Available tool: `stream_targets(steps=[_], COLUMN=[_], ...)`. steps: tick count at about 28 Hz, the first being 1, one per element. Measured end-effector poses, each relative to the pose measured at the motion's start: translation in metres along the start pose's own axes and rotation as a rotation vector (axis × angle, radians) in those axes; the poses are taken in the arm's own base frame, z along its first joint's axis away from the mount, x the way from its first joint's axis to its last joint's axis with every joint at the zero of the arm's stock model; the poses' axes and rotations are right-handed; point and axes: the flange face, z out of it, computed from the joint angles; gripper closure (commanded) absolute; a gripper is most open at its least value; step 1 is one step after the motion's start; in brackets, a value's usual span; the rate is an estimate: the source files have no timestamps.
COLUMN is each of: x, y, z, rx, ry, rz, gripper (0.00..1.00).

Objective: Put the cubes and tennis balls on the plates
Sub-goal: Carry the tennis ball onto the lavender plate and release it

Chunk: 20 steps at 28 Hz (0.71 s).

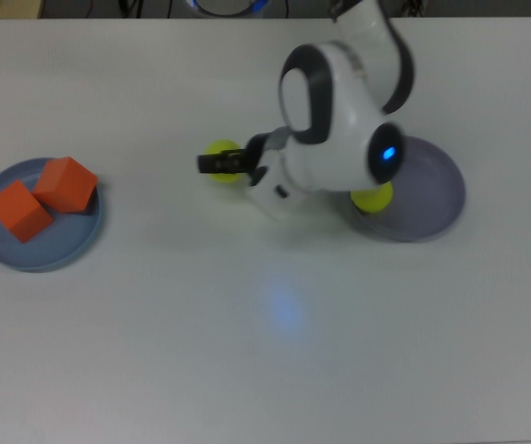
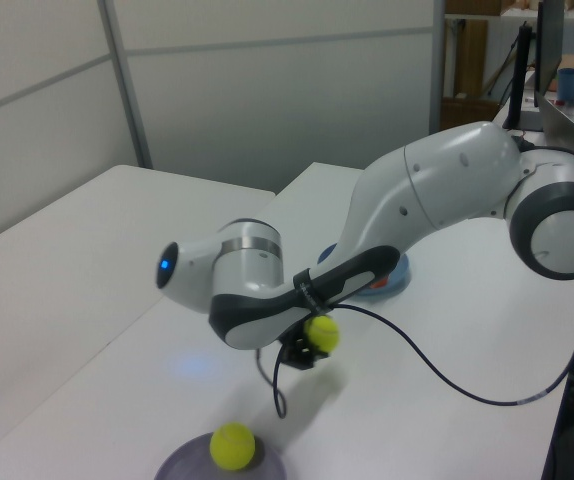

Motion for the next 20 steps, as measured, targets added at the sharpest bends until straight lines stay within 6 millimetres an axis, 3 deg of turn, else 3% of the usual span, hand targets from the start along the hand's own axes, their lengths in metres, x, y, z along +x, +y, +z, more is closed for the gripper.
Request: stream_targets(steps=[2,8,12,17,20], x=[-0.003,-0.018,-0.029,-0.047,-0.056], y=[-0.016,-0.069,-0.116,-0.176,-0.204], z=[-0.034,-0.101,-0.132,-0.156,-0.162], rx=[0.015,0.046,0.053,0.054,0.048], ry=[0.101,0.302,0.387,0.44,0.452], rz=[-0.001,0.006,0.018,0.053,0.057], gripper=[1.0,1.0,1.0,1.0,0.93])
